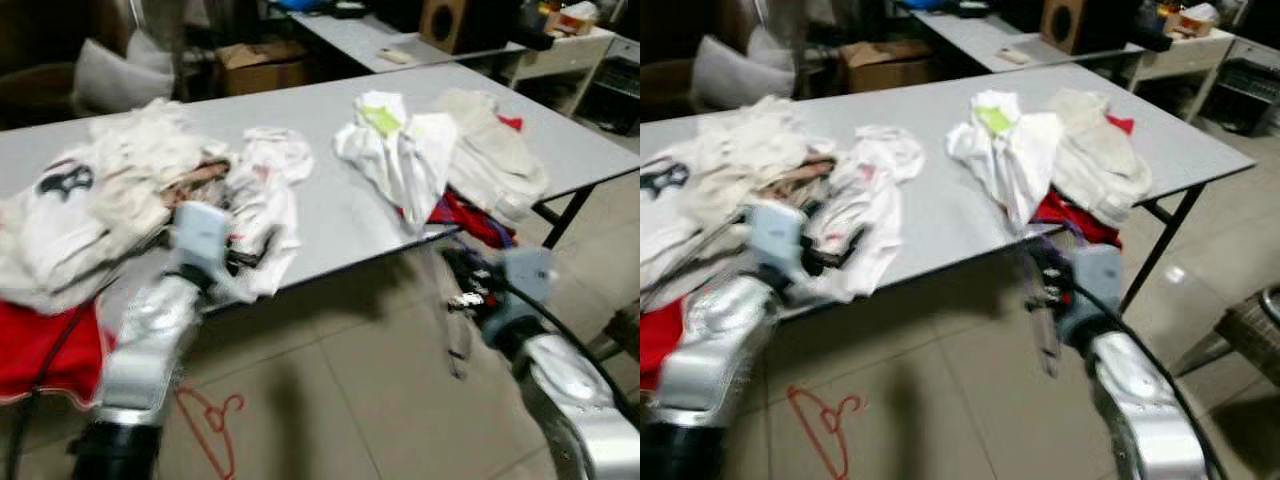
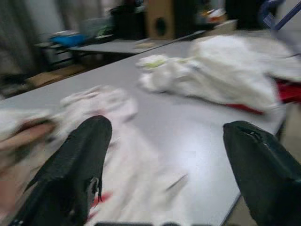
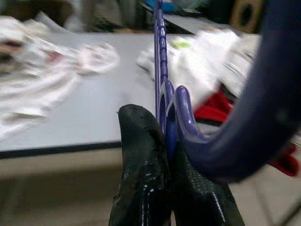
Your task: Hang hanger
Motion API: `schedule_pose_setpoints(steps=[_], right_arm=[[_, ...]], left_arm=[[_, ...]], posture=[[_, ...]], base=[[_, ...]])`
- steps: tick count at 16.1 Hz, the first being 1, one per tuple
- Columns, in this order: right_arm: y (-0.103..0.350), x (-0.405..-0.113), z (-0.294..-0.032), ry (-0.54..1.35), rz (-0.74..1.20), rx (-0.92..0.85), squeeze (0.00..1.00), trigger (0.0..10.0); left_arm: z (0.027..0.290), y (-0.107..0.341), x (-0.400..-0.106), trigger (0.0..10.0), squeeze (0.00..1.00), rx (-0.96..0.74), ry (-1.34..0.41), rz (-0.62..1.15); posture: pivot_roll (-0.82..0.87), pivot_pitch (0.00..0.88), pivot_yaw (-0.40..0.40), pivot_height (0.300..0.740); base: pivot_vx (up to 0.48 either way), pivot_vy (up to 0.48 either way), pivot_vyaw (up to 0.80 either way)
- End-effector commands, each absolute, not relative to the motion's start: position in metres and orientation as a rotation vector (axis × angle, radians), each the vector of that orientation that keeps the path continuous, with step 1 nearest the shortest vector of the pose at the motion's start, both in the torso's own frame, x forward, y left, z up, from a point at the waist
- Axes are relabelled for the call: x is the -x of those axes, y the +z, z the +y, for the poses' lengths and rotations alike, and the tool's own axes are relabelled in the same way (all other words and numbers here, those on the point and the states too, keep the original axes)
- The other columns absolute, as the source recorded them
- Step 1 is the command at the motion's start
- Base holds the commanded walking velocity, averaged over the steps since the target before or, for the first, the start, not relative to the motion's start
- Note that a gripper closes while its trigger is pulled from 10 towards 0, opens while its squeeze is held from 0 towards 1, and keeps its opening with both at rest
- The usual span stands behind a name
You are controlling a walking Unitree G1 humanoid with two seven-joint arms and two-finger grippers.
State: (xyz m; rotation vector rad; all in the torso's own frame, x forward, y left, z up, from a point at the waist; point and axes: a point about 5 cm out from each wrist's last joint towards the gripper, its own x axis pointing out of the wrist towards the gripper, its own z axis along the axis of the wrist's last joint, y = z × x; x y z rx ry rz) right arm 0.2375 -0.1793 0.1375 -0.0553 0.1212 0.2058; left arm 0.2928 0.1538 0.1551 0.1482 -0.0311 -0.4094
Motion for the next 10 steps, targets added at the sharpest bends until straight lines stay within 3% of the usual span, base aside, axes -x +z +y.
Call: schedule_pose_setpoints(steps=[1, 8, 10], right_arm=[[0.1418, -0.2389, -0.1735, 0.229, 0.095, 0.058, 0.0, 10.0], [0.1422, -0.2388, -0.1764, 0.225, 0.092, 0.066, 0.0, 10.0], [0.1418, -0.2391, -0.1765, 0.242, 0.107, 0.05, 0.0, 10.0]], left_arm=[[0.1633, 0.1571, -0.2931, 10.0, 1.0, -0.17, -0.385, -0.025], [0.1649, 0.1557, -0.2959, 10.0, 1.0, -0.192, -0.377, -0.007], [0.168, 0.1474, -0.2974, 10.0, 1.0, -0.203, -0.375, 0.053]], posture=[[-0.18, 0.0, -0.012, 0.74], [-0.18, 0.0, -0.007, 0.74], [-0.18, 0.0, -0.009, 0.74]], base=[[0.315, 0.0, 0.0], [0.312, 0.0, 0.0], [0.0, 0.0, 0.0]])
